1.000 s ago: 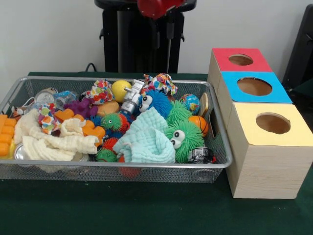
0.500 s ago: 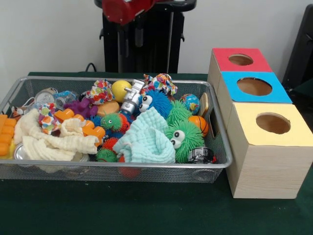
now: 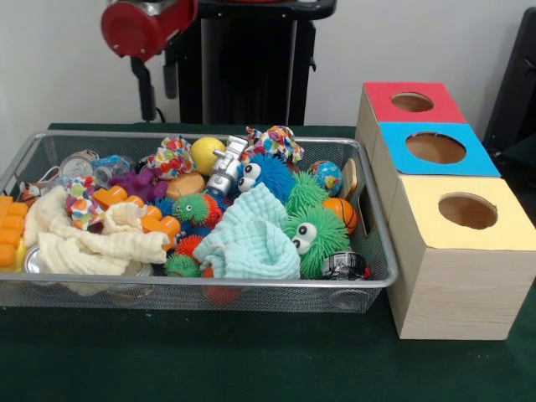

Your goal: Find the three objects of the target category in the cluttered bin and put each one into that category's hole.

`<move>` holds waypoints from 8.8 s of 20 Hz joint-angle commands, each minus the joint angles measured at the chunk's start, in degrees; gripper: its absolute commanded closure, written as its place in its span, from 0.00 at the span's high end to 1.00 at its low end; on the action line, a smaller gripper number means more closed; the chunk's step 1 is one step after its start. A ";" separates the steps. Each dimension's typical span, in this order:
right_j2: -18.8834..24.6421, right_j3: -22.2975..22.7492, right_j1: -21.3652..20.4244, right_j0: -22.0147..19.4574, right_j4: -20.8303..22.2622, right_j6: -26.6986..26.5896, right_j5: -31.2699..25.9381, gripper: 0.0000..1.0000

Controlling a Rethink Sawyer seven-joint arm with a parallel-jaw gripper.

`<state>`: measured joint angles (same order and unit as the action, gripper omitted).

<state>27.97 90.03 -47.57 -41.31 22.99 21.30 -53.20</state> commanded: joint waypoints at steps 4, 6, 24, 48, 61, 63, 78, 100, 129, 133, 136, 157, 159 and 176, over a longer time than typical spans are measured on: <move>7.83 -10.08 6.53 -5.15 8.00 -25.10 -9.42 1.00; 7.79 -9.76 7.53 -5.91 9.15 -25.32 -8.01 1.00; 9.77 -13.74 16.31 -10.05 17.99 -29.34 -3.68 1.00; 6.55 -10.50 15.07 -10.16 22.05 -25.36 -5.61 1.00; 6.11 -4.66 15.41 -12.22 23.71 -24.32 -2.60 1.00; 6.09 -4.39 15.61 -12.60 24.11 -23.96 -2.23 1.00; 5.33 -2.89 17.39 -14.55 28.07 -21.63 -0.62 1.00; 4.11 -2.74 20.42 -15.97 32.26 -16.01 6.76 1.00; -0.27 2.38 19.33 -16.90 34.00 -17.76 8.60 1.00; -0.55 2.40 19.41 -16.81 33.60 -17.70 7.74 1.00; -0.42 2.49 19.44 -16.70 33.40 -17.14 8.12 1.00; 2.09 4.38 18.94 -18.30 31.88 -18.41 6.01 1.00; 1.68 3.22 19.36 -17.97 32.22 -17.47 6.46 1.00; 3.65 -0.70 19.82 -17.78 32.19 -16.81 10.34 1.00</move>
<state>30.49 92.84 -30.10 -60.22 50.99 8.38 -46.11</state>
